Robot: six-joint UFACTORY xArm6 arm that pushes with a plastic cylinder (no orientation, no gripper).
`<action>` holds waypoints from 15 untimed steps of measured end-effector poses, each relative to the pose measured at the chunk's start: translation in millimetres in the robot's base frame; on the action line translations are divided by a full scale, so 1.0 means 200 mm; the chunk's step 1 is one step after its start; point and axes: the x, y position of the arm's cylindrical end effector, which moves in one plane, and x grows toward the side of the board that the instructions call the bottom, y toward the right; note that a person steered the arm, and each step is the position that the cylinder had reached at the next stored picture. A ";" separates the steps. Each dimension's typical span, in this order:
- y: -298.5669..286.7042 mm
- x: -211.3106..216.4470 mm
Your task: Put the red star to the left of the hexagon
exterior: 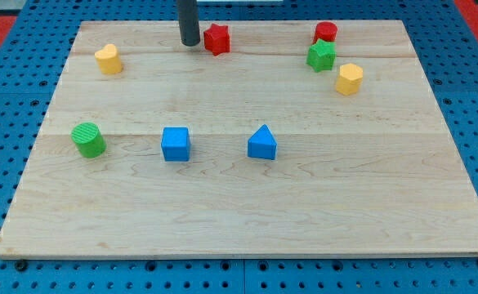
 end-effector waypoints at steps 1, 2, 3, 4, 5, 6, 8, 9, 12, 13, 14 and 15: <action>0.03 -0.05; 0.24 -0.04; 0.35 0.15; 0.45 0.27; 0.45 0.21; 0.46 0.17; 0.48 0.16; 0.50 0.15; 0.66 0.17; 0.72 0.34; 0.76 0.55; 0.77 0.57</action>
